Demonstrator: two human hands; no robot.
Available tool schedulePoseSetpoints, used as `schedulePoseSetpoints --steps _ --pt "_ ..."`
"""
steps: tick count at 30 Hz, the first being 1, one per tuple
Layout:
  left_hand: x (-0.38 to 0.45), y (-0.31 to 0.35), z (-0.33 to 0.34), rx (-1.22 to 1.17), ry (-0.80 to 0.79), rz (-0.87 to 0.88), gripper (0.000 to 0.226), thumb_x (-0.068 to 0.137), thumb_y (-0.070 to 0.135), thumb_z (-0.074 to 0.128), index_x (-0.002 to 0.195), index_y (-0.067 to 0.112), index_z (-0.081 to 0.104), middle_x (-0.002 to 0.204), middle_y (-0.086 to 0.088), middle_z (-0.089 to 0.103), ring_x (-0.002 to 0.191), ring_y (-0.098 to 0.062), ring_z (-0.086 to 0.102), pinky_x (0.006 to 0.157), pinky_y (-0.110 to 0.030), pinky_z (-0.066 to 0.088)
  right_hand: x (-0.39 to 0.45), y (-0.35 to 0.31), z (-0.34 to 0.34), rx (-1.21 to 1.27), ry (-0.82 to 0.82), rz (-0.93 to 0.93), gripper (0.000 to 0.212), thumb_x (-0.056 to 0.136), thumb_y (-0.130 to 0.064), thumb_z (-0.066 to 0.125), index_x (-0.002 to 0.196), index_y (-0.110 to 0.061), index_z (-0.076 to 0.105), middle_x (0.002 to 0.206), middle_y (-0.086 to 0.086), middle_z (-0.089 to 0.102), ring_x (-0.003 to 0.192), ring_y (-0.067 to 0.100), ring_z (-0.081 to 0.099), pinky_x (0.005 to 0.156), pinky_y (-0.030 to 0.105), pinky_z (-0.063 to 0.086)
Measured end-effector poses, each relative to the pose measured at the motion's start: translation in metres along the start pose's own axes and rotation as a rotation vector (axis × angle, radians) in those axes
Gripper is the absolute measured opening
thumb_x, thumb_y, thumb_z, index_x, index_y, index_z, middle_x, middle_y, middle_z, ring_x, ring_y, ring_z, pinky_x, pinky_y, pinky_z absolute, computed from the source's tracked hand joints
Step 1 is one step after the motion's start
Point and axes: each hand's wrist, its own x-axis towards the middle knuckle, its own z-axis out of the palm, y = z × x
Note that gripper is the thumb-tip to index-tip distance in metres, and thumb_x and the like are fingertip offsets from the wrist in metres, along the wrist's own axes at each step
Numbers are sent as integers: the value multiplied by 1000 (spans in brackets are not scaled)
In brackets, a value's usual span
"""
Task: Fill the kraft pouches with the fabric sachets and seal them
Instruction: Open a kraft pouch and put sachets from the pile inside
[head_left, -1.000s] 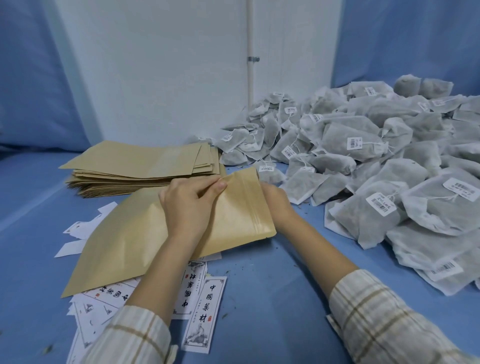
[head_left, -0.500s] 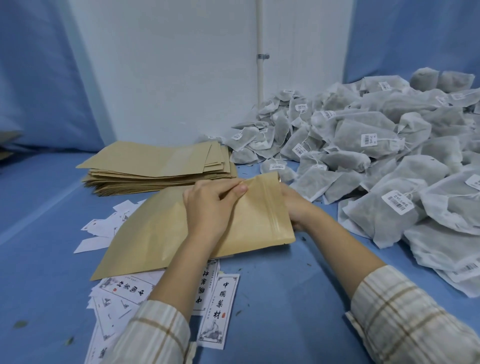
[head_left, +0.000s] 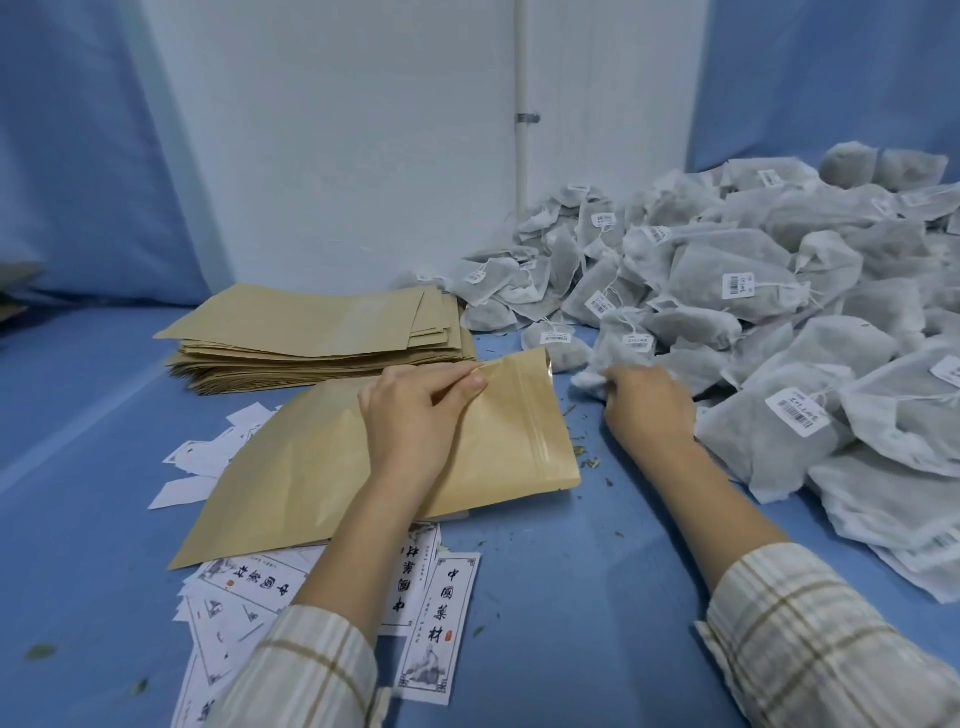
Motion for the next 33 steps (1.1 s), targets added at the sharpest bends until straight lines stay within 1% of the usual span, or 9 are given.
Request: schedulePoseSetpoints --steps 5,10,14,17,21,26,28,31,33 --pt "2 -3 -2 8 35 4 14 84 32 68 95 28 76 98 11 73 100 -13 62 93 -48 40 -1 -10 -10 939 332 500 19 92 -13 39 77 -9 50 68 2 46 69 23 46 56 27 32" --pt "4 -3 -6 14 59 22 14 85 33 67 94 28 76 96 11 73 98 -14 63 92 -49 40 -19 -38 -20 1506 -196 396 12 86 -1 50 81 -11 50 60 5 62 48 17 63 48 28 53" --pt "6 1 -7 -2 82 43 15 85 31 67 94 24 77 93 8 73 97 -19 63 92 -51 40 -32 -62 -31 1162 -537 -14 18 89 -8 55 107 -13 54 81 -3 62 63 9 58 50 31 48" --pt "4 5 -9 -34 84 117 11 84 26 69 90 22 78 86 7 74 87 -12 61 90 -50 40 -40 -73 -44 820 -747 -248 13 94 -8 48 100 -19 50 85 -9 52 72 1 45 61 10 40" --pt "3 9 -21 -75 91 160 11 81 25 71 90 23 78 85 17 68 83 -2 52 93 -42 38 -47 -90 -47 775 -907 -106 22 97 -2 39 113 -6 53 76 -3 42 70 8 40 58 12 35" --pt "10 -3 -65 70 122 199 14 83 29 68 93 25 77 92 12 72 88 -5 50 96 -40 35 -53 -144 -41 1121 -945 142 41 101 -13 29 138 5 31 122 17 52 134 26 35 91 27 35" --pt "10 -14 -90 121 147 186 14 84 29 67 93 26 76 90 12 72 88 -10 55 95 -46 37 -57 -176 -41 1176 -985 212 41 101 -11 29 137 7 31 129 18 49 112 27 51 97 30 35" --pt "4 -36 -126 158 198 123 14 85 28 66 94 23 76 86 20 66 90 -17 60 93 -52 39 -68 -215 -44 1135 -1072 124 37 101 -15 29 129 5 42 81 4 46 64 11 37 59 16 39" --pt "-1 -52 -146 184 248 78 13 85 27 67 93 23 76 85 24 60 89 -16 58 94 -52 38 -76 -240 -42 1147 -1091 13 31 101 -17 27 89 -4 52 69 3 35 59 9 33 45 11 34"
